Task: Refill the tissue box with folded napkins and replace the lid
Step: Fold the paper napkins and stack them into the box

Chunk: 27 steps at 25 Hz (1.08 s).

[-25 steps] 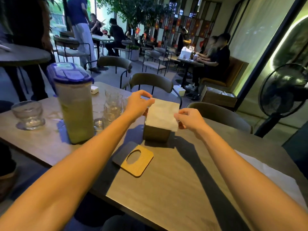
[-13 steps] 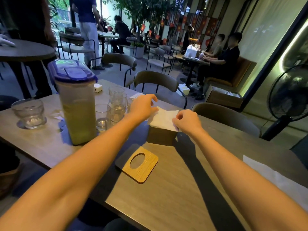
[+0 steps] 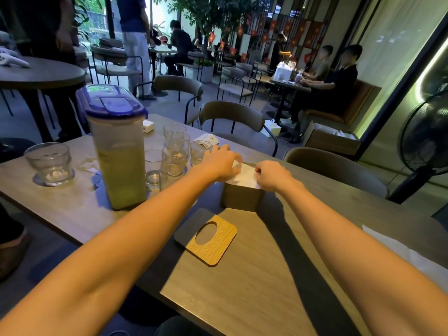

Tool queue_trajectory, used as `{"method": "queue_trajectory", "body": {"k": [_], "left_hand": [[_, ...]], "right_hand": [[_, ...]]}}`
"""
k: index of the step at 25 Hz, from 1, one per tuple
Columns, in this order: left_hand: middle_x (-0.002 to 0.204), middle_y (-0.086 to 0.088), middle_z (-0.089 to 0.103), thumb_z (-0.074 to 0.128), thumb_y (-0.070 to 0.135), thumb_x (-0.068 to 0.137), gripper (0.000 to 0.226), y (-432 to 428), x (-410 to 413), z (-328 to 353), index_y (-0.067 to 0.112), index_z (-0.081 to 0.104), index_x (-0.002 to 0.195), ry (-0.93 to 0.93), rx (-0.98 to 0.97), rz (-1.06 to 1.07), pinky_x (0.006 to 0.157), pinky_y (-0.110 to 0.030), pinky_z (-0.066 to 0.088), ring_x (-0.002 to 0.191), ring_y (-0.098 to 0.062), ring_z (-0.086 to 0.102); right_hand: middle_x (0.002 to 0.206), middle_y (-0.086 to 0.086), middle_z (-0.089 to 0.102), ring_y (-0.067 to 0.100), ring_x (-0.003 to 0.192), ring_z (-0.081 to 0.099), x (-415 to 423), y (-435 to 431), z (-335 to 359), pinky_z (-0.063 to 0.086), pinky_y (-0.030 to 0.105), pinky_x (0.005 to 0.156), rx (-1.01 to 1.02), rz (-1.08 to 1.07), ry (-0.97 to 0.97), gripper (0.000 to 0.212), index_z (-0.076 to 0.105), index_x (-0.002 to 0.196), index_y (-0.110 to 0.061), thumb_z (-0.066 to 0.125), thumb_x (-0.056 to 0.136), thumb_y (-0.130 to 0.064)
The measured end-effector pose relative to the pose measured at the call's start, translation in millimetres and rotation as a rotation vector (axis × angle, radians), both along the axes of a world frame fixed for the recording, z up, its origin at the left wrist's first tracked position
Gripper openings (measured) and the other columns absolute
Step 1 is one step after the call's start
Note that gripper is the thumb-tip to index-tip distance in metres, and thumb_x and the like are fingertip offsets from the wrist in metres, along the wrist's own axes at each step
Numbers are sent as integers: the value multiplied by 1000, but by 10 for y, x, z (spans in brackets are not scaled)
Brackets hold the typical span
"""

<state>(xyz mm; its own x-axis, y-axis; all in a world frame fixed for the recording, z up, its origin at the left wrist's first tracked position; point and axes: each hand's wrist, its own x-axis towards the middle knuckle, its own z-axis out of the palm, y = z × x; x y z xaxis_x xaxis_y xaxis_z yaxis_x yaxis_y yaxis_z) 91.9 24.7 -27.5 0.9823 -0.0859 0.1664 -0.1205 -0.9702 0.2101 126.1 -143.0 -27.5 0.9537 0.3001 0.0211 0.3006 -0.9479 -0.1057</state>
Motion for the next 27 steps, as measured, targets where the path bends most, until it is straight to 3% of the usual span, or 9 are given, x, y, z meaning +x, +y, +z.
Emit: {"method": "queue_trajectory", "body": {"k": [2,6,9,13,16,18,20,23,27], "left_hand": [[143,-11,44,53,41,97,36,19,5,9,34,56,133,-16,-4,7,105,-47,37,132,-34,38],[139,-12,48,54,40,96,32,32,-14,7,22,67,120,190,75,47,110,-51,28,135,-36,33],[135,-13,54,40,42,103,43,-17,-28,32,11,62,123,280,109,78,111,-50,27,133,-34,39],[122,-12,61,43,40,102,41,-30,-13,-2,9,61,121,324,83,68,107,-47,35,119,-31,52],[100,-8,65,57,30,94,27,-30,11,2,10,66,111,303,31,81,95,-42,50,96,-25,61],[93,-7,63,62,23,90,21,-51,15,35,8,65,105,291,35,93,92,-40,53,92,-24,62],[90,-7,59,64,21,89,16,-79,19,57,10,58,100,306,80,114,93,-41,51,95,-25,60],[105,-11,56,62,22,92,29,-110,66,65,8,58,117,396,159,104,101,-46,47,110,-31,58],[107,-12,52,61,23,94,39,-112,118,47,4,55,128,430,181,111,105,-46,43,119,-33,55]], "right_hand": [[100,10,67,30,92,63,48,4,1,52,38,75,6,0,16,14,68,104,-12,56,97,-16],[82,9,66,25,77,65,62,30,-29,57,35,69,-59,-22,-14,11,72,92,-9,66,91,-18],[76,7,62,24,73,63,50,56,-60,47,30,57,-58,-24,-66,15,67,85,-10,61,94,-21],[97,10,64,29,86,64,14,64,-71,48,35,66,-1,-41,-164,12,63,102,-11,63,94,-21],[112,9,53,30,90,59,-11,55,-69,46,36,72,64,-11,-205,19,57,110,-16,67,94,-13],[115,4,48,27,91,58,-12,32,-82,52,38,77,107,37,-187,20,61,111,-21,67,94,-13],[110,1,57,27,91,62,12,-4,-100,58,42,80,98,53,-116,13,71,104,-16,62,95,-16],[78,9,68,29,76,64,37,-45,-120,55,40,65,78,2,16,27,73,74,-9,55,92,-19],[88,13,75,28,81,70,41,-35,-103,63,44,74,107,-8,51,23,79,85,-9,59,90,-18]]}}
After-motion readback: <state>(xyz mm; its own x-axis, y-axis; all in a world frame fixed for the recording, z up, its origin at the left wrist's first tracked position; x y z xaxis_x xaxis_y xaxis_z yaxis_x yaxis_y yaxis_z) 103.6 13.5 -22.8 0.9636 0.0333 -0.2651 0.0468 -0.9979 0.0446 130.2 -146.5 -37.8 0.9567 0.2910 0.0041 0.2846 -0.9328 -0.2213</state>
